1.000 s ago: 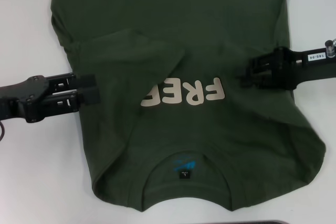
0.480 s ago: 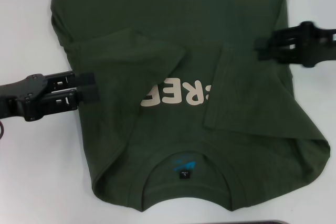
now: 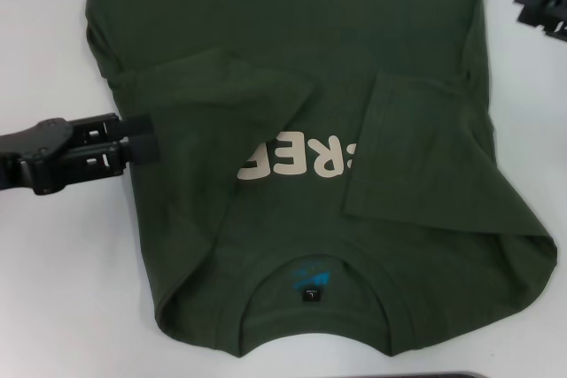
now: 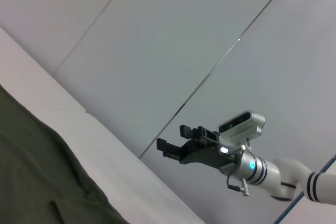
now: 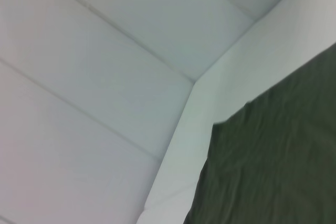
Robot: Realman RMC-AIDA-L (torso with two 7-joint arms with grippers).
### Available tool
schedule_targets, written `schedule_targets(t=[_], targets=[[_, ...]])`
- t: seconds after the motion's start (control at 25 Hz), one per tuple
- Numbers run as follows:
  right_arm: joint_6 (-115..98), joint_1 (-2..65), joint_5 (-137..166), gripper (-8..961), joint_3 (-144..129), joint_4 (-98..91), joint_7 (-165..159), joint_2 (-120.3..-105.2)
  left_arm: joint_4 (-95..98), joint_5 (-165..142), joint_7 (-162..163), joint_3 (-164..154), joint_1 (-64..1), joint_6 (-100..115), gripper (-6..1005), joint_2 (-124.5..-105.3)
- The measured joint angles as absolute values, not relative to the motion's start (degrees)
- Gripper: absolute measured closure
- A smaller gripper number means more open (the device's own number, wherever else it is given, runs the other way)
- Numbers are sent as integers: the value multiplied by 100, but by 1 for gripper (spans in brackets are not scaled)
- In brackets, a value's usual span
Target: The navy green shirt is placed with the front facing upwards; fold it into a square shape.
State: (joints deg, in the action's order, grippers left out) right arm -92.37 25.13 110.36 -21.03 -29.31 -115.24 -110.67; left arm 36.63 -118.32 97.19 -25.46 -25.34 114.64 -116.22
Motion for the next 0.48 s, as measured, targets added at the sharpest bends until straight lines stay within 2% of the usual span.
schedule_targets(t=[0.2,0.48], targets=[[-9350,2495,10964,253,-1843,-2753,-10953,-11001,3670,-11811,9804,-2540,-2546,11507,310,-11584],[-9516,2374,11026,86,-2027,-3321,-10906,-11110,3737,-11841,10963,-2588,-2414,11522,311,-11349]])
